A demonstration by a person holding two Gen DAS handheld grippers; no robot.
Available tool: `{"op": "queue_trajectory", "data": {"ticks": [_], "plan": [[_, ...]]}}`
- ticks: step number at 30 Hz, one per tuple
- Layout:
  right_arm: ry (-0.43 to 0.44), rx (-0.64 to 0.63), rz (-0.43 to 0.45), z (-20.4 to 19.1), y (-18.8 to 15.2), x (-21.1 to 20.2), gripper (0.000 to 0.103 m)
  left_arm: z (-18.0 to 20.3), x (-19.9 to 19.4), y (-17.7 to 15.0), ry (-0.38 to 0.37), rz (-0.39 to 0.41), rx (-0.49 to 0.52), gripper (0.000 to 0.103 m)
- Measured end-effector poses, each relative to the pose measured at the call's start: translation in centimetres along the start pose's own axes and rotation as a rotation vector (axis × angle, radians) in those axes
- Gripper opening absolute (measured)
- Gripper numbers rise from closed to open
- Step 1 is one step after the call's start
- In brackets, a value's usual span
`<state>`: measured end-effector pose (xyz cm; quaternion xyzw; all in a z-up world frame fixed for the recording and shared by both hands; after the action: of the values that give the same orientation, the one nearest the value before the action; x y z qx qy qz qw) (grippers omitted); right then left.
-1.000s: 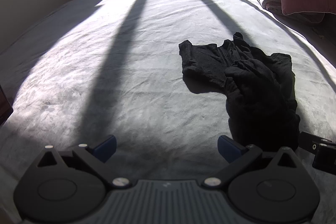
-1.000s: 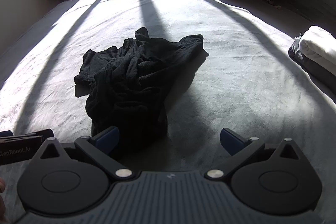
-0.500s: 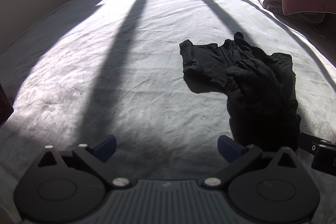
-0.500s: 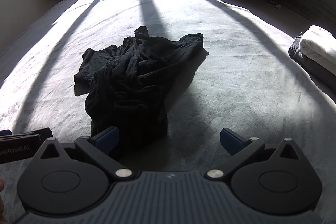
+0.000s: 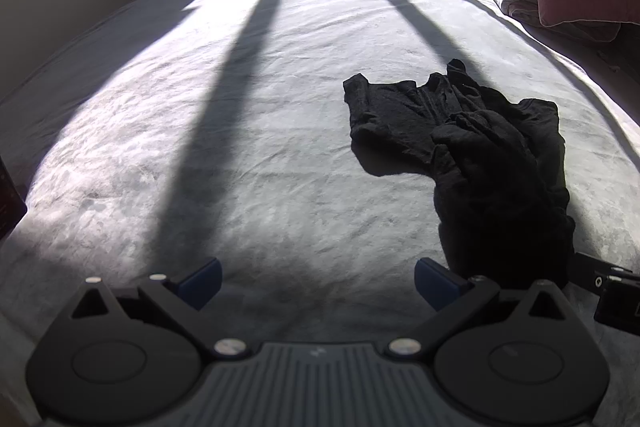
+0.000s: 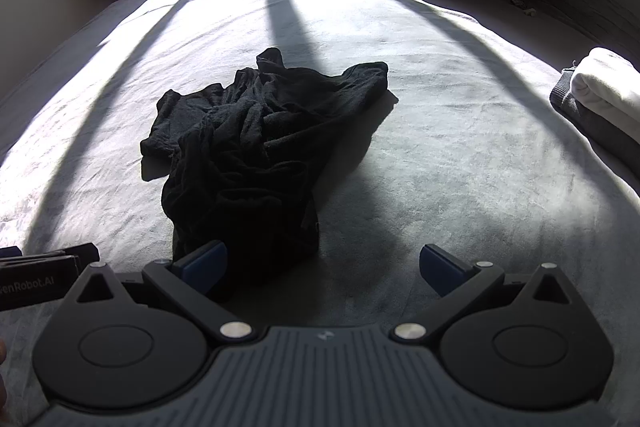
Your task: Fold clothes
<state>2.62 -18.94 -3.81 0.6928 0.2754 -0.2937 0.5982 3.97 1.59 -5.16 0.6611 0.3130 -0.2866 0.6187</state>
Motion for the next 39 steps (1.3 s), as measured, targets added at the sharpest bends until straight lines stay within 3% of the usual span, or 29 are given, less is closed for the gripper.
{"op": "queue_trajectory", "data": {"ticks": [13, 20, 26, 34, 39], "plan": [[-0.001, -0.006, -0.005, -0.1, -0.1, 0.2, 0.103, 0.0, 0.3, -0.1, 0.013, -0.008, 0.003, 0.103], [0.003, -0.015, -0.019, -0.4, 0.4, 1.5, 0.103, -0.4, 2.0, -1.0, 0.047, -0.056, -0.002, 0.103], [0.023, -0.017, -0.089, -0.5, 0.2, 3.5, 0.103, -1.0, 3.5, -2.7, 0.075, -0.115, 0.002, 0.103], [0.055, 0.014, -0.201, 0.2, -0.6, 5.3, 0.103, -1.2, 4.1, -3.6, 0.04, -0.075, -0.004, 0.103], [0.036, -0.072, -0.216, -0.5, -1.2, 5.6, 0.103, -1.7, 4.3, -3.5, 0.007, -0.07, -0.023, 0.103]]}}
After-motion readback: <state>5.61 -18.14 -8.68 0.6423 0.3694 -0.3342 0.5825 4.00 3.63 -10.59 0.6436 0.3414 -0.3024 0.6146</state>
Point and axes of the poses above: each gripper's, at about its wrist camera, not at the fingertips, and x roughly the way its jaws point, z to its right, y to its top, the point moved 6 cm from there along x, roughly the way its jaws point, and after that the axes turned 3 degrees about x, right-handed, at the moved point
